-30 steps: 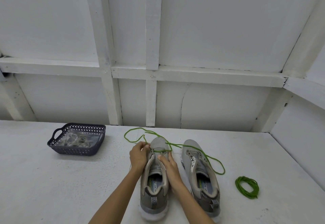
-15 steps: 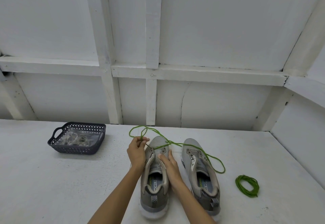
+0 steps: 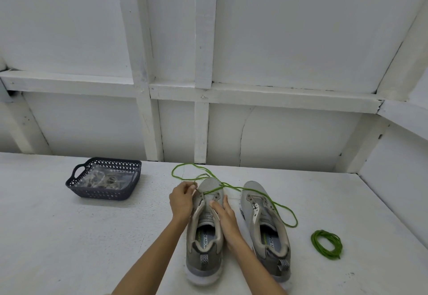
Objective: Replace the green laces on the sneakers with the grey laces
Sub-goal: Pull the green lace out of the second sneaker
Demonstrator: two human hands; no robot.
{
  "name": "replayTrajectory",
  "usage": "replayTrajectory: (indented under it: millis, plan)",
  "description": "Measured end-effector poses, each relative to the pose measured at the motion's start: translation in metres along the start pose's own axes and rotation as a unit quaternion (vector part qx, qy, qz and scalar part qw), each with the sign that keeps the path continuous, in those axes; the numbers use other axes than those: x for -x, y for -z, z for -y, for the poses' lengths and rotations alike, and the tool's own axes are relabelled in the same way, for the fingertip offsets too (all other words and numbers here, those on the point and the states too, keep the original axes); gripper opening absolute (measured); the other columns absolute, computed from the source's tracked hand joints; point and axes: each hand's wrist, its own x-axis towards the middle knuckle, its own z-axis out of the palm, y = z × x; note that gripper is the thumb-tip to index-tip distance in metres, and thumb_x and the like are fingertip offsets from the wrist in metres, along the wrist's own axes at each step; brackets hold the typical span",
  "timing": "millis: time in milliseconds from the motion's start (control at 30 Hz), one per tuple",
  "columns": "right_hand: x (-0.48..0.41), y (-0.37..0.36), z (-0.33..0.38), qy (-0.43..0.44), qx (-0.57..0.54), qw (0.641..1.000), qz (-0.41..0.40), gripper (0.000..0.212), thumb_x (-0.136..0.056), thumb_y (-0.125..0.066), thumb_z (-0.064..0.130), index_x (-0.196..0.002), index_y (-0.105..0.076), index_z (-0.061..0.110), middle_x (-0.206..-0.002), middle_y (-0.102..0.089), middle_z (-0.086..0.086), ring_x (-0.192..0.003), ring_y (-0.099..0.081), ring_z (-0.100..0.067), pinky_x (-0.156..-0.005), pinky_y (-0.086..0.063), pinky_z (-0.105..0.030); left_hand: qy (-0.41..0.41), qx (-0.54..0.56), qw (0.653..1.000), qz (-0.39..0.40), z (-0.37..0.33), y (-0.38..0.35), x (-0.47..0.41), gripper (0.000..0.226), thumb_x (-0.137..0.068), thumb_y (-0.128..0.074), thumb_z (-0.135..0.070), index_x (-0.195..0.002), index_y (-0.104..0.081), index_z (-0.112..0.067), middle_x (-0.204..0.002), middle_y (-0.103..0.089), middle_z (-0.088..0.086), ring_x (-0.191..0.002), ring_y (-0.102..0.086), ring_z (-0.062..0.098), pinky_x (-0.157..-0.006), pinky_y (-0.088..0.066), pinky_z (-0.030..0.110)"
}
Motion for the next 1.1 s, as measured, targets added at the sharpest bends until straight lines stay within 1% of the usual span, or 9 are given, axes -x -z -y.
replayTrajectory:
  millis: [100,233,367,533,600,700,867,967,1100]
  plan:
    - [0.000,0.000,-0.001,-0.001,-0.004,1.000,-0.004,0.077,-0.095,-0.058,0.031,-0.155,-0.012,0.019,-0.151,-0.039,-0.006,-0.127,-0.046,-0.016,-0.094,-0.038,-0.022,0.006,0.075,0.995,-0.060,-0.007,-0.001,0.004,0.010,-0.095,-0.055,-0.011,-0.096,-0.065,-0.012,-0.088,-0.071,-0.002,-0.096,-0.066,0.019,-0.090,-0.049,0.032]
    - [0.001,-0.001,-0.001,-0.005,-0.012,1.000,-0.004,0.076,-0.095,-0.058,0.030,-0.155,-0.013,0.020,-0.144,-0.046,-0.006,-0.115,-0.052,-0.015,-0.089,-0.043,-0.022,0.053,-0.044,0.995,0.070,0.000,-0.008,0.003,0.031,-0.092,-0.061,-0.016,-0.121,-0.059,-0.005,-0.116,-0.062,0.007,-0.108,-0.057,0.023,-0.085,-0.039,0.025]
    - [0.002,-0.001,0.001,-0.009,-0.018,1.000,-0.005,0.073,-0.096,-0.057,0.026,-0.154,-0.013,0.019,-0.126,-0.051,-0.001,-0.105,-0.055,-0.012,-0.072,-0.047,-0.015,0.039,-0.026,0.996,0.073,0.003,-0.007,0.004,0.012,-0.093,-0.059,-0.010,-0.096,-0.070,-0.013,-0.095,-0.070,0.005,-0.096,-0.063,0.023,-0.078,-0.042,0.026]
    - [0.002,0.000,0.001,0.001,-0.013,1.000,-0.001,0.074,-0.096,-0.057,0.028,-0.155,-0.013,0.018,-0.147,-0.042,-0.005,-0.113,-0.047,-0.010,-0.079,-0.043,-0.014,0.006,0.036,0.997,-0.061,-0.006,-0.001,0.009,0.013,-0.094,-0.058,-0.010,-0.098,-0.071,-0.009,-0.097,-0.071,0.005,-0.098,-0.063,0.024,-0.085,-0.046,0.031]
    - [0.002,0.000,0.000,-0.001,-0.016,1.000,-0.002,0.075,-0.095,-0.058,0.029,-0.155,-0.013,0.019,-0.147,-0.043,-0.005,-0.113,-0.049,-0.011,-0.085,-0.042,-0.018,0.022,0.011,1.000,-0.016,-0.004,-0.003,0.008,0.020,-0.094,-0.060,-0.015,-0.111,-0.066,-0.007,-0.110,-0.067,0.007,-0.109,-0.060,0.027,-0.089,-0.043,0.031]
    - [0.002,-0.001,0.001,-0.004,-0.012,1.000,-0.001,0.073,-0.096,-0.057,0.027,-0.155,-0.014,0.019,-0.143,-0.046,-0.007,-0.109,-0.051,-0.013,-0.074,-0.045,-0.015,0.054,-0.055,0.993,0.093,0.001,-0.003,0.008,0.033,-0.093,-0.061,-0.020,-0.122,-0.060,-0.005,-0.119,-0.061,0.007,-0.109,-0.056,0.023,-0.087,-0.040,0.028]
    - [0.003,0.000,0.000,-0.004,-0.006,1.000,0.002,0.074,-0.096,-0.057,0.027,-0.155,-0.012,0.018,-0.145,-0.044,-0.007,-0.110,-0.050,-0.012,-0.072,-0.045,-0.014,0.040,-0.006,0.999,0.019,0.001,0.001,0.007,0.013,-0.095,-0.056,-0.013,-0.090,-0.068,-0.014,-0.090,-0.067,0.003,-0.097,-0.062,0.026,-0.077,-0.041,0.027]
    - [0.002,0.000,0.000,0.001,-0.005,1.000,0.005,0.075,-0.096,-0.057,0.029,-0.155,-0.011,0.019,-0.149,-0.041,-0.007,-0.114,-0.046,-0.010,-0.086,-0.040,-0.018,0.055,0.030,0.998,-0.026,-0.004,0.003,0.005,0.016,-0.097,-0.050,-0.011,-0.099,-0.066,-0.011,-0.101,-0.065,0.003,-0.099,-0.058,0.022,-0.083,-0.040,0.028]
    - [0.001,0.001,-0.001,0.003,-0.002,1.000,0.006,0.073,-0.097,-0.055,0.027,-0.155,-0.012,0.019,-0.146,-0.043,-0.007,-0.111,-0.048,-0.011,-0.073,-0.044,-0.012,0.118,0.021,0.991,0.068,-0.003,0.000,0.004,0.028,-0.090,-0.051,0.000,-0.114,-0.063,-0.007,-0.104,-0.063,0.000,-0.093,-0.058,0.018,-0.079,-0.045,0.025]
